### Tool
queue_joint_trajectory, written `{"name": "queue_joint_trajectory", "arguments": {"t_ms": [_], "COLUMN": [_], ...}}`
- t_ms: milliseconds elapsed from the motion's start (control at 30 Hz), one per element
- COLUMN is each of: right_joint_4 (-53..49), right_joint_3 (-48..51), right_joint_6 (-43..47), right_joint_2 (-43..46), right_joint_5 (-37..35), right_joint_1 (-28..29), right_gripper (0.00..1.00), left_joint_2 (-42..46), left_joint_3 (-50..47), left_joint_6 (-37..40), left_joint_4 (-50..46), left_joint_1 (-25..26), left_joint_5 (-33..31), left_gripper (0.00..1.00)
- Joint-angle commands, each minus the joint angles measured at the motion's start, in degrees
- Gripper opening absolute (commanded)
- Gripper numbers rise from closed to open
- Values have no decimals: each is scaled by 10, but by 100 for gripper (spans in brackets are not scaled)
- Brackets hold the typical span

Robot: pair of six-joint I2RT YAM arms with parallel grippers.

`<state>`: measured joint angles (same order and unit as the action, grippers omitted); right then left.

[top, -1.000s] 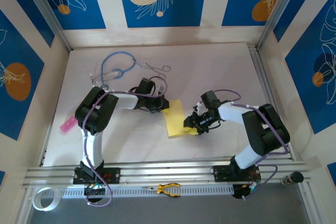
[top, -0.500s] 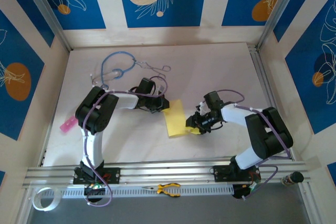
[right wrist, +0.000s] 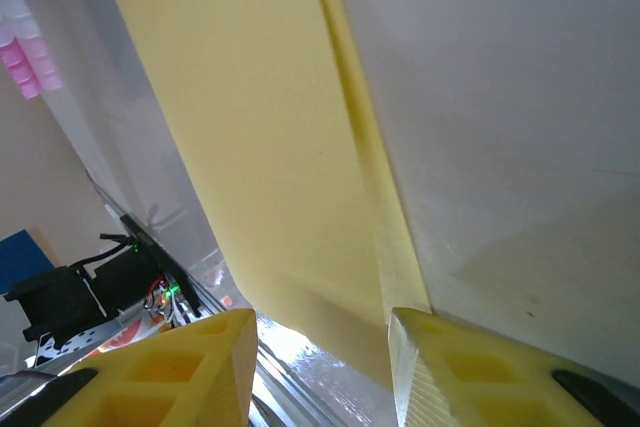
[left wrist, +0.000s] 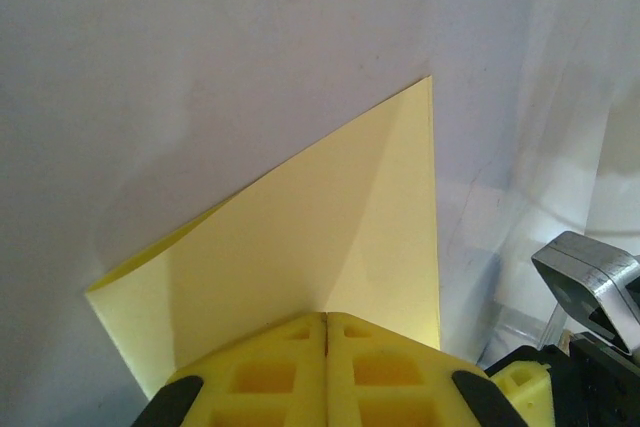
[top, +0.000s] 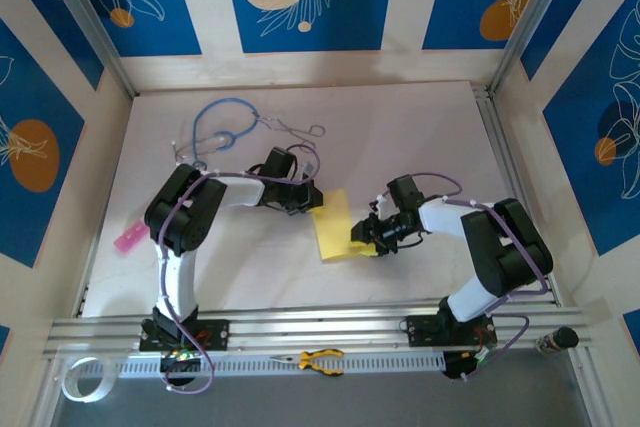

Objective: Fold a paper plane with a square sheet of paper (pick it up from the middle)
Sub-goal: Fold the triangle a second time at the center of the table.

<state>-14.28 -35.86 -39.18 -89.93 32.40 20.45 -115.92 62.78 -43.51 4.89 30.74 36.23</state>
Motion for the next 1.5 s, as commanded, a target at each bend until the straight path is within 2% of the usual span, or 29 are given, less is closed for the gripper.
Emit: {"name": "queue_joint_trajectory", "arguments": {"t_ms": [0, 267, 400, 767, 1067, 1200, 1300, 1467], "right_joint_4": [27, 72, 103, 102, 108, 109, 114, 116], "right_joint_3": [2, -9, -18, -50, -59, -62, -62, -64], "right_joint_6": [-7, 5, 9, 31, 31, 30, 23, 2], "right_joint_2": [-1, -19, -47, -96, -118, -127, -128, -121], "right_joint_5": [40, 100, 128, 153, 141, 140, 138, 131], "right_joint_1": [-1, -32, -46, -71, -75, -76, -76, -74], "right_gripper": [40, 40, 39, 31, 25, 18, 12, 7], "left_joint_2": [-30, -46, -65, -94, -92, -83, -57, 14], "left_joint_3": [9, 33, 72, 161, 191, 196, 191, 158], "left_joint_6": [18, 50, 97, 167, 180, 180, 178, 186], "left_joint_4": [-28, -34, -72, -168, -190, -192, -190, -177], "left_joint_1": [-4, -4, -3, 6, 12, 14, 16, 28], "left_joint_5": [-1, 31, 56, 72, 70, 69, 54, 1], "left_gripper": [8, 10, 10, 10, 13, 19, 28, 39]}}
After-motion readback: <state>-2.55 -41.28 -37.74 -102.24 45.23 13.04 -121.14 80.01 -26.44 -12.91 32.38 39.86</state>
